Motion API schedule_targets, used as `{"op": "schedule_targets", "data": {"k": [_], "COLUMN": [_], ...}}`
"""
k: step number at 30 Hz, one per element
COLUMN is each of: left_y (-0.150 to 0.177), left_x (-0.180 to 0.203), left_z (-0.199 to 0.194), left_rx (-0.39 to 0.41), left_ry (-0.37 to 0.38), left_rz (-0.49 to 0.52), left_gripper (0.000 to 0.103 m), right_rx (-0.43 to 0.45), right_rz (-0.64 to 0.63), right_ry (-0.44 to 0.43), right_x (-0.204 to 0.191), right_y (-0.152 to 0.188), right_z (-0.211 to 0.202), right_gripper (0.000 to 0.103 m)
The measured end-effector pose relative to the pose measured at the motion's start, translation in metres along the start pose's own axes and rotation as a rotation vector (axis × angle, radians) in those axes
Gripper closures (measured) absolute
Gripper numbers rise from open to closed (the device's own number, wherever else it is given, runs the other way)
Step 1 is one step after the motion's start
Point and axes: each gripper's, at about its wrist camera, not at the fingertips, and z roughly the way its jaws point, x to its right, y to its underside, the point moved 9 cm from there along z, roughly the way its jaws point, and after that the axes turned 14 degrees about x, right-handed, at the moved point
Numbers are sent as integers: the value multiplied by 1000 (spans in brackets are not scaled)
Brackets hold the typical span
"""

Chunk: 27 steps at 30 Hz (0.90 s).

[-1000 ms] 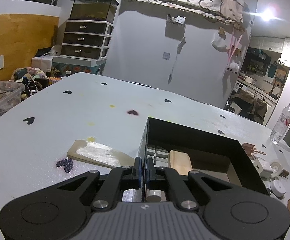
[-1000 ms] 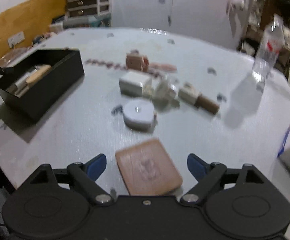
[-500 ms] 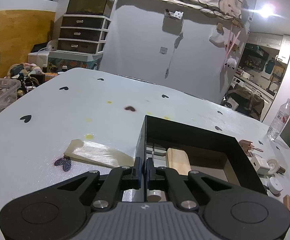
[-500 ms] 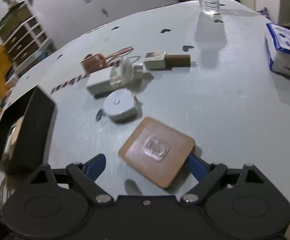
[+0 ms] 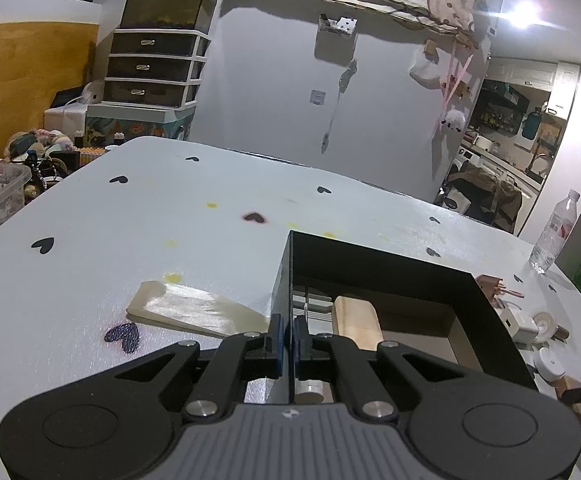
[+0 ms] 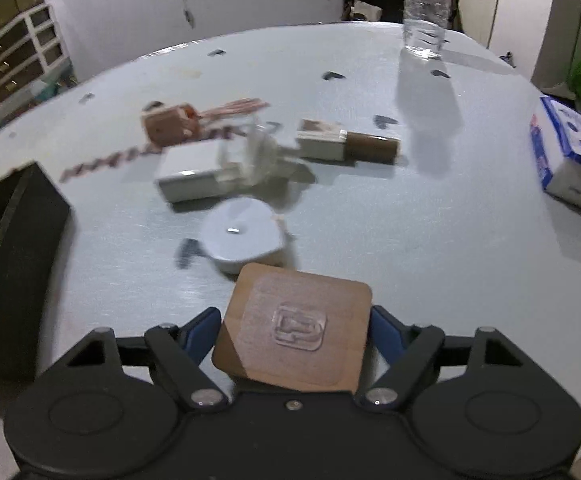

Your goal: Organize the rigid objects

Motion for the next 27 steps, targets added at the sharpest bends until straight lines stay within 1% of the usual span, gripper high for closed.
{"op": "schedule_targets", "data": {"k": [3, 5, 8, 10, 11, 13, 15, 18, 20, 25, 27], "left_y": [0, 0, -1, -1, -1, -2, -1, -1, 0, 0, 0], "left_x": [0, 1, 3, 3, 3, 3, 3, 2, 2, 2, 2], "left_z": [1, 1, 3, 3, 3, 3, 2, 2, 2, 1, 1], "left_rx": [-2, -4, -8, -10, -10, -10, -8, -7, -8, -10, -11], "left_ry": [5, 4, 3, 4, 5, 3, 2, 5, 8, 18, 21], "left_rz": [8, 16, 33, 37, 35, 33, 29, 23, 23, 27, 31], "left_gripper": [99, 99, 99, 99, 99, 99, 99, 99, 99, 99, 99], "right_rx": [55, 107, 154, 151, 140, 99, 49, -36, -73, -81, -53], "right_rz": [25, 15, -1, -4, -4, -1, 4, 2, -29, -146, -196], "right_ry": [-97, -172, -286, -375, -403, -456, -489, -497, -455, -295, -266], "right_x": [-28, -55, -101, -137, -150, -180, -204, -235, -247, -262, -266], "right_y": [-19, -37, -58, -68, -71, -74, -74, -69, -62, -53, -51], "right_z": [-21, -34, -45, -46, -44, -37, -29, -14, 0, 31, 36], "right_gripper": [22, 22, 22, 22, 22, 22, 22, 22, 22, 22, 22]}}
